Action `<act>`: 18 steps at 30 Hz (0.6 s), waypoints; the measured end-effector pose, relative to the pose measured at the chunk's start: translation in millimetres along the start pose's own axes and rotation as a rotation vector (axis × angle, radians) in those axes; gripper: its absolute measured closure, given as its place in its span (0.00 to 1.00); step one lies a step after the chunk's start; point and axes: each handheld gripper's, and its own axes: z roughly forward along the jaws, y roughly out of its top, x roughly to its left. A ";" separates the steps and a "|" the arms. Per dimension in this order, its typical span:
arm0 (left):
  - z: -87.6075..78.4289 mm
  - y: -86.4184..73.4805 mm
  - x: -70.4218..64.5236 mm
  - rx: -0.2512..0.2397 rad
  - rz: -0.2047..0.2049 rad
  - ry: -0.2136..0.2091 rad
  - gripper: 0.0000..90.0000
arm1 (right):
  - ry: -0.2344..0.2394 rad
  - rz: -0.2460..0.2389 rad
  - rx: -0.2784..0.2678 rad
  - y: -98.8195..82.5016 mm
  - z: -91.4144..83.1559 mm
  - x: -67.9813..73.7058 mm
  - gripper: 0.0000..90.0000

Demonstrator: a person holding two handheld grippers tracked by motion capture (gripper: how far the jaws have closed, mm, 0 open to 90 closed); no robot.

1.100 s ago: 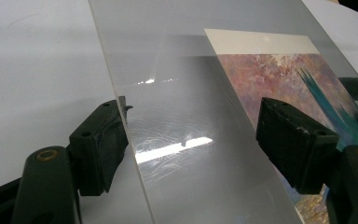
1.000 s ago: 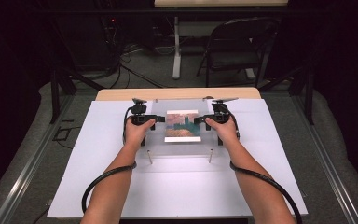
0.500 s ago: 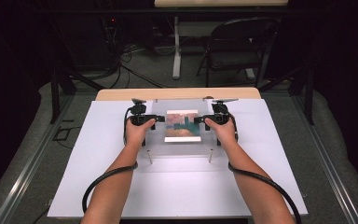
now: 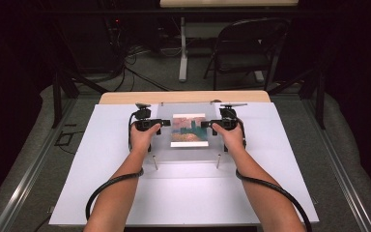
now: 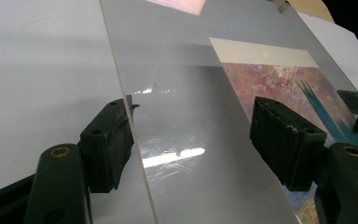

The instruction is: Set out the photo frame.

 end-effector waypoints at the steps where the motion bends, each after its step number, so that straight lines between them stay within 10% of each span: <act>1: 0.0 -0.2 -0.1 -0.003 -0.001 0.001 0.34 | 0.001 0.002 -0.008 -0.5 0.2 0.2 0.24; 18: -8.3 0.4 -3.4 -0.036 0.005 -0.004 0.36 | -0.008 -0.037 -0.047 0.7 -6.7 7.4 0.24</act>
